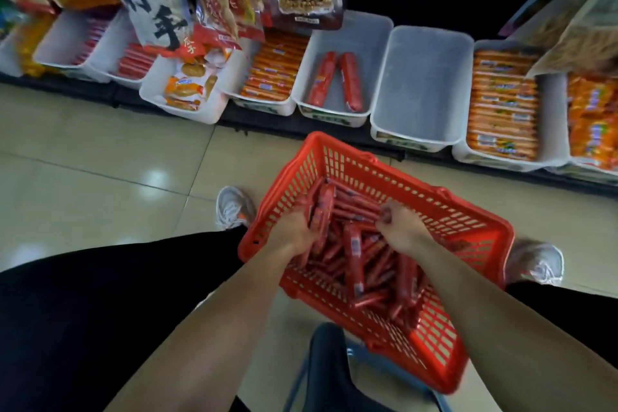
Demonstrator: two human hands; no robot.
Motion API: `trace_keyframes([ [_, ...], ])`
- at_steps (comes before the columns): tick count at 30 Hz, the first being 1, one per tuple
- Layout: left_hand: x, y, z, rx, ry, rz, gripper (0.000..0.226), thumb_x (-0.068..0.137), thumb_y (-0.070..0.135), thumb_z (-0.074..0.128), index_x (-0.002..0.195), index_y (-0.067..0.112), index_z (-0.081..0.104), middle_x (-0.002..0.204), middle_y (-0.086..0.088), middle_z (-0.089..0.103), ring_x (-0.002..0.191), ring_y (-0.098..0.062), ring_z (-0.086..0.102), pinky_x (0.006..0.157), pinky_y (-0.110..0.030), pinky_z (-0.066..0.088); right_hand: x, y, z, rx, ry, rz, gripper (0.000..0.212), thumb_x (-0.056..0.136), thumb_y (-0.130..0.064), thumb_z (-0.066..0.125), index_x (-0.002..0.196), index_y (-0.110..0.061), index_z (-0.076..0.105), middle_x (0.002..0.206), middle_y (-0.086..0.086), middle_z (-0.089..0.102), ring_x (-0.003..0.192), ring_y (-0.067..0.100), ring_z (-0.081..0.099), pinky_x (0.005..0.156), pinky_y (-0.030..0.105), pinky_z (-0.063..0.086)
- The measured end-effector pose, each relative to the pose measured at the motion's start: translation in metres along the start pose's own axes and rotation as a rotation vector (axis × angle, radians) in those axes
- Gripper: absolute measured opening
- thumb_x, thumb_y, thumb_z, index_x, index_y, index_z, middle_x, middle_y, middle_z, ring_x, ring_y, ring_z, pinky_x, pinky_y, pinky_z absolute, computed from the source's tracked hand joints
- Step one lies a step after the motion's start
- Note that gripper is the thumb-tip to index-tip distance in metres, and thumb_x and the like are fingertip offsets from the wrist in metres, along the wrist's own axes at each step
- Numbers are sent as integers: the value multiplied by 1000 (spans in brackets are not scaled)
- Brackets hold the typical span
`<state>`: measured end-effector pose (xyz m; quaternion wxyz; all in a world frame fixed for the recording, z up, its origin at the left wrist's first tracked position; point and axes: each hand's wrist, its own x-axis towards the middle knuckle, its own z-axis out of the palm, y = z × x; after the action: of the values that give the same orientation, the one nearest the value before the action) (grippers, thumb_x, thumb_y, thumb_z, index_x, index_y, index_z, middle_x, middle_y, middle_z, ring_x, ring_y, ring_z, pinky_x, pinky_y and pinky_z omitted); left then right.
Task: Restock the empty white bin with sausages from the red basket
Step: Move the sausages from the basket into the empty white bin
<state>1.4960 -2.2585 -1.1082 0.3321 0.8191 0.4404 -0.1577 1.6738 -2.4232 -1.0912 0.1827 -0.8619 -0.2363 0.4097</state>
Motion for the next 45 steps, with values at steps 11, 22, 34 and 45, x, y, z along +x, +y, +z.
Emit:
trace_keyframes([
  [11,41,-46,63,-203,-44,-279,105,60,56,68,148,14,30,138,-13,55,125,-31,56,109,-45,41,16,25,103,8,-178,132,59,87,-39,66,132,-6,46,131,23,56,116,41,56,88,41,48],
  [22,39,-29,59,-140,-19,-137,66,81,29,78,139,14,50,140,-12,50,133,-30,45,115,-42,34,10,30,118,108,-77,138,60,93,-29,65,141,-5,37,149,27,30,129,45,44,100,43,41],
  [34,27,-5,29,-541,-93,-116,68,84,49,69,142,30,40,132,7,59,122,-15,56,110,-44,42,15,32,62,494,-104,288,57,97,-39,58,145,-15,37,119,1,57,106,24,56,98,37,43],
  [45,-14,43,-58,-412,-4,-7,57,84,34,72,135,21,51,122,-3,64,109,-22,61,92,-29,44,-37,-24,-10,443,23,85,57,57,-45,64,108,-19,59,89,3,72,80,23,70,79,42,57],
])
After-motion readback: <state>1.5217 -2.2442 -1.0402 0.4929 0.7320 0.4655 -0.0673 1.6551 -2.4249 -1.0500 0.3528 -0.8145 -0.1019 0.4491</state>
